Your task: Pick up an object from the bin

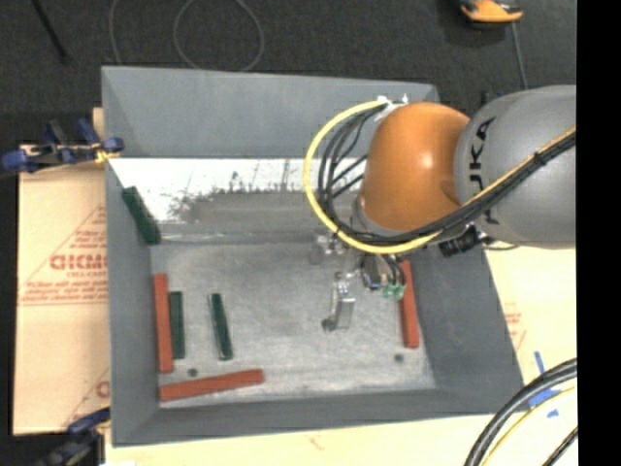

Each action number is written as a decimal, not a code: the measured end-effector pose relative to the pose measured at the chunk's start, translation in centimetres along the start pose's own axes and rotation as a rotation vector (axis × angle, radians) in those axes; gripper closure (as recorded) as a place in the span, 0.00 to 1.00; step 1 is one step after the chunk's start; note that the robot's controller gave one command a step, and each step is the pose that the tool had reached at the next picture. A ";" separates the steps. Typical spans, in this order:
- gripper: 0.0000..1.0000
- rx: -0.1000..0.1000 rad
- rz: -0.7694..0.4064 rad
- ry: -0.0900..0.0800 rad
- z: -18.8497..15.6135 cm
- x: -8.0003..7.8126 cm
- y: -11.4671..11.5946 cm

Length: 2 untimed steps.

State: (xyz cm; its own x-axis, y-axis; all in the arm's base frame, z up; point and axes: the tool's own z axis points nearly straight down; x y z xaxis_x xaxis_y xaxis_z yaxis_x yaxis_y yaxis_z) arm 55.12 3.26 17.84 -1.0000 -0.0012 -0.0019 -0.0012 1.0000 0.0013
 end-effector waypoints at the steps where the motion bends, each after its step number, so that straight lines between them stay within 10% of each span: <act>1: 0.00 0.002 -0.190 0.003 4.7 1.6 -2.9; 2: 0.00 0.004 -0.133 0.002 5.3 3.9 -10.6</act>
Offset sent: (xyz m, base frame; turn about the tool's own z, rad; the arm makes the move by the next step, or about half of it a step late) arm -0.0161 -0.0269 -0.0461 -0.1931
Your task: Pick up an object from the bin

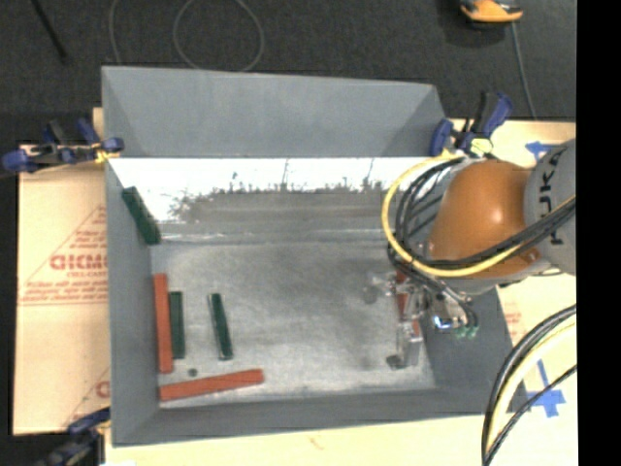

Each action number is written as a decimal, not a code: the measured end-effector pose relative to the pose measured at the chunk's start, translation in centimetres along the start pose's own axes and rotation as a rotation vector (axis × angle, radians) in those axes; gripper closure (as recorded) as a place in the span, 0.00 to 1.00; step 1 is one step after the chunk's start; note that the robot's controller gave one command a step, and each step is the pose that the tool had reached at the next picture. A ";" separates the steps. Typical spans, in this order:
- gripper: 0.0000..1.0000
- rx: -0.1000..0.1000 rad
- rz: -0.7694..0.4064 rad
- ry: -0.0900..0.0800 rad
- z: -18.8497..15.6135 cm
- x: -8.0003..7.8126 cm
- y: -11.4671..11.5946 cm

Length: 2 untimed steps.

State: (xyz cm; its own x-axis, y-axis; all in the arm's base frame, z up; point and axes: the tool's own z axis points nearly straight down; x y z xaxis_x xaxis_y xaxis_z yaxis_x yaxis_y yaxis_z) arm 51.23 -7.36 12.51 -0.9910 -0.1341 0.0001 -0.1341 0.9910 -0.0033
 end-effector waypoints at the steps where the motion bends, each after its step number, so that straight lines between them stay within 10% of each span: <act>1: 0.00 0.000 -0.409 -0.003 4.9 2.0 -5.5; 2: 0.00 -0.011 -1.014 -0.006 4.4 2.6 -4.8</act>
Offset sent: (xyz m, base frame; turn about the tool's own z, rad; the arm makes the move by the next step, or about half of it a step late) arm -0.0132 -0.0541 -0.0493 -0.4127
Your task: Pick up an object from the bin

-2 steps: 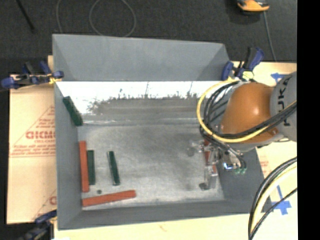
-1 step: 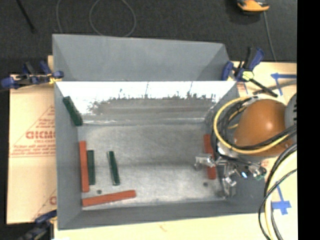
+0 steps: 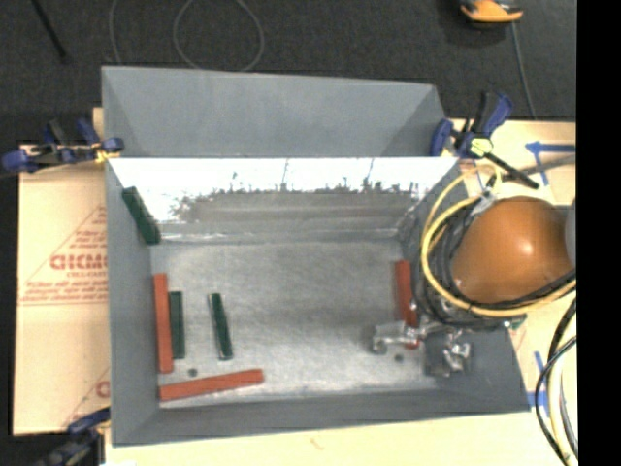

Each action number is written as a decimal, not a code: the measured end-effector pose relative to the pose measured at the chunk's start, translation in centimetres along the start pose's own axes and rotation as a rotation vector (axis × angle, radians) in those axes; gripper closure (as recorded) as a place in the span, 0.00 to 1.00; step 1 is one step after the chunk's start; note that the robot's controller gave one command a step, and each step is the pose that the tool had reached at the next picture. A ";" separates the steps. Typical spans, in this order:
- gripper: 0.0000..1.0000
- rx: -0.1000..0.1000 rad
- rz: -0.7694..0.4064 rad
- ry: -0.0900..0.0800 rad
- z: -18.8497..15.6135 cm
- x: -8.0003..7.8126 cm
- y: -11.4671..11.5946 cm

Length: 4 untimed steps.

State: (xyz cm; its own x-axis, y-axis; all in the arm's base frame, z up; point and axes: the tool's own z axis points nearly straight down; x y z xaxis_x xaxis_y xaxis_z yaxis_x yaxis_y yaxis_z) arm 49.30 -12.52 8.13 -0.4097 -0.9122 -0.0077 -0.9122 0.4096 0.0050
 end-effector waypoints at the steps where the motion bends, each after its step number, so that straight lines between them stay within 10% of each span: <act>1: 0.00 0.014 -0.026 0.000 -7.5 -9.7 -0.3; 2: 0.00 0.007 -0.513 0.004 0.6 -2.6 -7.8; 3: 1.00 0.010 -0.513 -0.004 0.7 -3.0 -7.7; 4: 1.00 0.012 -0.484 0.009 -13.5 -2.1 -5.1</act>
Offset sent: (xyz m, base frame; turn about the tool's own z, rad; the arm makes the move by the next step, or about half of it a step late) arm 0.0389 0.0821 0.0714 -0.0185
